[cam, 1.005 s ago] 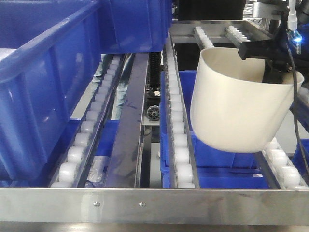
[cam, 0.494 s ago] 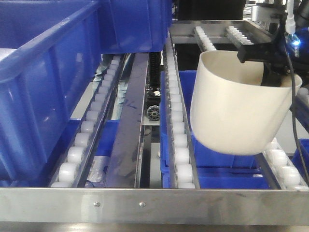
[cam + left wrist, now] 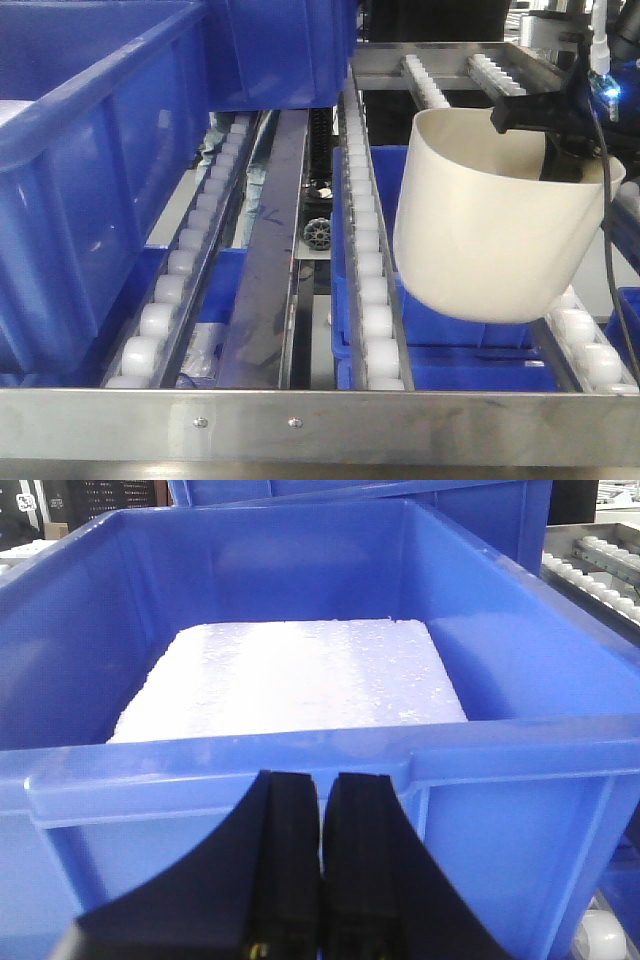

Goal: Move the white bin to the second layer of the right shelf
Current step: 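Swing the held bin over the roller shelf with the right gripper, then lower the bin onto the roller tracks with the right gripper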

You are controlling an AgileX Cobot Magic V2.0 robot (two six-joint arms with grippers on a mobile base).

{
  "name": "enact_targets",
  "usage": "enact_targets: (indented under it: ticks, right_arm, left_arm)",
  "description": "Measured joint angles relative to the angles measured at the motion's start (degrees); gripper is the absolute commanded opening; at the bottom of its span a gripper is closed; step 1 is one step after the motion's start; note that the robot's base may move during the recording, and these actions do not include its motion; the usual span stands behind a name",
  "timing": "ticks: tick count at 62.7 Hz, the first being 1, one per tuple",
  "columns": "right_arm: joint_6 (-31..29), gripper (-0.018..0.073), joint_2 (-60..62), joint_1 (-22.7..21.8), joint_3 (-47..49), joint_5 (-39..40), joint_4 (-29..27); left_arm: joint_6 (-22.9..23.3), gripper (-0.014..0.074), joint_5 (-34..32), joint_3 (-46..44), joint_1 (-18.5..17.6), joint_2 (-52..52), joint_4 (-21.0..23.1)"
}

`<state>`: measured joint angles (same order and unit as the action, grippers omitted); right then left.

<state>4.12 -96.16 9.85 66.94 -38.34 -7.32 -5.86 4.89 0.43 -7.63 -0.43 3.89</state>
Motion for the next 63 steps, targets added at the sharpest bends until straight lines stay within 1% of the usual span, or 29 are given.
enact_targets:
  ticks: [63]
  right_arm:
    - [0.00,0.0057,-1.24,0.08,0.00,0.22,0.35]
  left_arm:
    - [0.00,0.0085,0.00,0.00,0.00,0.00,0.00]
